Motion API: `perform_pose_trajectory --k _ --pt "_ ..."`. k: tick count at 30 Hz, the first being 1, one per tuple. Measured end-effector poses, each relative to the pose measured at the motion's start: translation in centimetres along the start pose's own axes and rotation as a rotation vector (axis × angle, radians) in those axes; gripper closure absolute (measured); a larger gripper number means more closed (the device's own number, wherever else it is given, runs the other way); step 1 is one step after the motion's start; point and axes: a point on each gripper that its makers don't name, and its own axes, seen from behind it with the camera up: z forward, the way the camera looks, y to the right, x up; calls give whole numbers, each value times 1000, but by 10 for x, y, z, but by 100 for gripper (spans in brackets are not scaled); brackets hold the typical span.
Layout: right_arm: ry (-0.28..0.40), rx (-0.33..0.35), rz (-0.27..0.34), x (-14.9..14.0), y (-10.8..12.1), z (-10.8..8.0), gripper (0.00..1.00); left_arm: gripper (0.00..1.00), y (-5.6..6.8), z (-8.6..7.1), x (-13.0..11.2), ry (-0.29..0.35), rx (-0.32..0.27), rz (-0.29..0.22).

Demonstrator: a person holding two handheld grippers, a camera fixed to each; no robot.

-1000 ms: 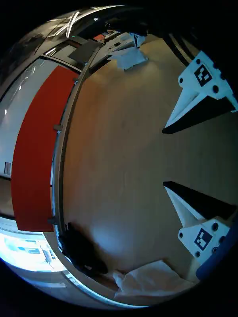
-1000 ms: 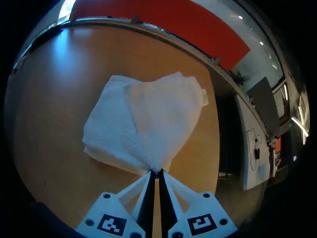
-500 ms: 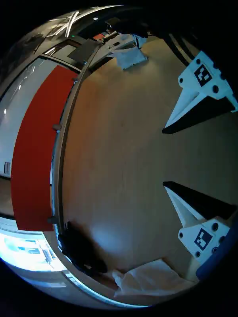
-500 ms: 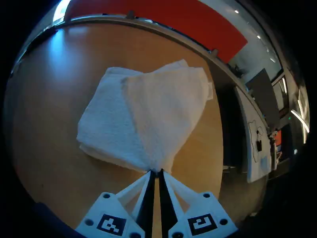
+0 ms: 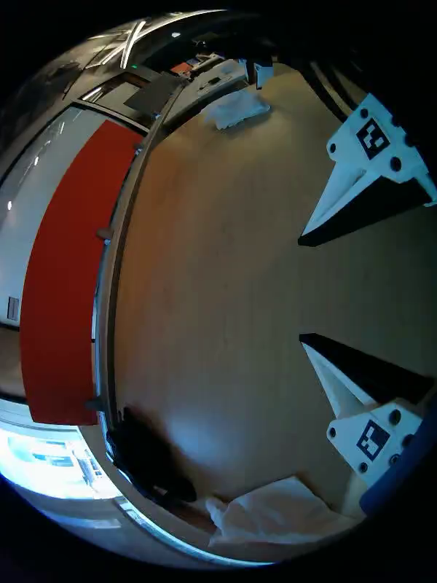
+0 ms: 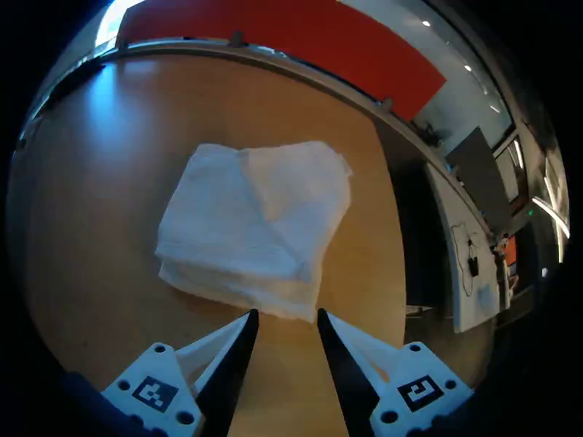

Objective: Fold towel

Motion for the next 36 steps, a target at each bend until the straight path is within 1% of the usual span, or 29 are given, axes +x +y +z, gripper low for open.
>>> perform_pose_trajectory --k 8,13,19,32,36 --pt "52 9 2 25 0 -3 37 12 2 0 0 1 -4 -2" --pt "81 23 -9 45 -3 1 37 12 1 -1 0 3 0 -5" --pt "109 50 -26 71 -12 11 37 12 -3 -3 0 8 13 -15" --pt "162 118 -67 130 -38 37 37 12 -19 -12 -5 14 53 -47" --pt "168 132 -72 141 -44 43 37 12 -22 -13 -6 12 60 -54"
